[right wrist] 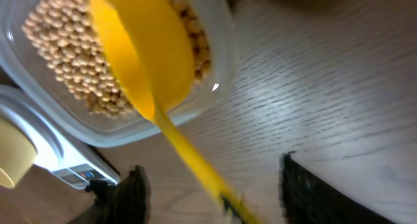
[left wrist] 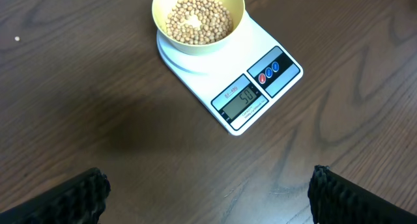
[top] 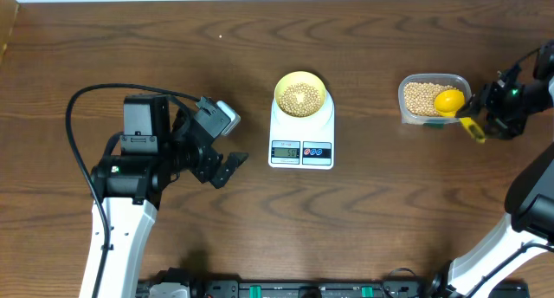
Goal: Scoop item into bowl and weigh 50g on scale
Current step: 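Lay the yellow scoop down in the clear tub and open the right gripper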
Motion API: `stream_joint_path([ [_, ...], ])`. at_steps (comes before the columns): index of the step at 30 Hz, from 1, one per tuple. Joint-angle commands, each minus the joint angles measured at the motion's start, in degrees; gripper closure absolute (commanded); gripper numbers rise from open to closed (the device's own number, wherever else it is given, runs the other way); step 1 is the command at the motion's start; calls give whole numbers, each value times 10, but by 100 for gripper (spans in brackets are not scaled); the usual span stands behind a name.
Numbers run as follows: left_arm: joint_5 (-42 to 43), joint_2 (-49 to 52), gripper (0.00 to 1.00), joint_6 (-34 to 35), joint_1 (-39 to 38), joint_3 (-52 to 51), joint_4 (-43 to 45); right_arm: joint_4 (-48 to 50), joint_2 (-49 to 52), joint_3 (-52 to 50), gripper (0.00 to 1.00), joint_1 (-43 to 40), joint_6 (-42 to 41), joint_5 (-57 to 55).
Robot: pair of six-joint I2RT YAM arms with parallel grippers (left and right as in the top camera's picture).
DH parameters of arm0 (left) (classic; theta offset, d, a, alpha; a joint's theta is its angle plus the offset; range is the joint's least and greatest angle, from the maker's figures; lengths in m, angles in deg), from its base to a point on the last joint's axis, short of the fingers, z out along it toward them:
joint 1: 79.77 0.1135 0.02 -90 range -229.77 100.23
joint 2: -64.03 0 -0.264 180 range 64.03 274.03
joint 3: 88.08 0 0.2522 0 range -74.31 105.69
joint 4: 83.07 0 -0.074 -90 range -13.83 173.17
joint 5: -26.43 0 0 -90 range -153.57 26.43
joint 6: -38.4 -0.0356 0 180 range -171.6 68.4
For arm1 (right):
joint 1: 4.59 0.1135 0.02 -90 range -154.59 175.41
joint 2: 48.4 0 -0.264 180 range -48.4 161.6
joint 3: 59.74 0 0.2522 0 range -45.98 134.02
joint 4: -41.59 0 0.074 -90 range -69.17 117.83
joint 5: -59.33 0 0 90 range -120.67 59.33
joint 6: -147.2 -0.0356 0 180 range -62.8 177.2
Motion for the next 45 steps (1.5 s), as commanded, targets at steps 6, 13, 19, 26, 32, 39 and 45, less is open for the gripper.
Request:
stream_joint_path([
  [6, 7, 2, 0, -8, 2, -3, 0, 1, -12, -4, 7, -12, -1, -76],
  [13, 8, 2, 0, -8, 2, -3, -1, 26, -13, 1, 5, -14, -3, -78],
  [19, 8, 2, 1, -8, 2, -3, 0, -15, -15, 65, 8, -13, -3, -54],
  [26, 8, 2, 0, -8, 2, -3, 0, -110, -43, 201, 9, -4, -3, -55],
  [32, 8, 2, 0, -8, 2, -3, 0, -114, -103, 257, 5, 18, -2, -54],
  [39, 8, 2, 1, -8, 2, -3, 0, -127, -144, 257, 4, 40, -2, -55],
  [45, 8, 2, 1, -8, 2, -3, -1, -150, -146, 257, 5, 50, 15, -55],
])
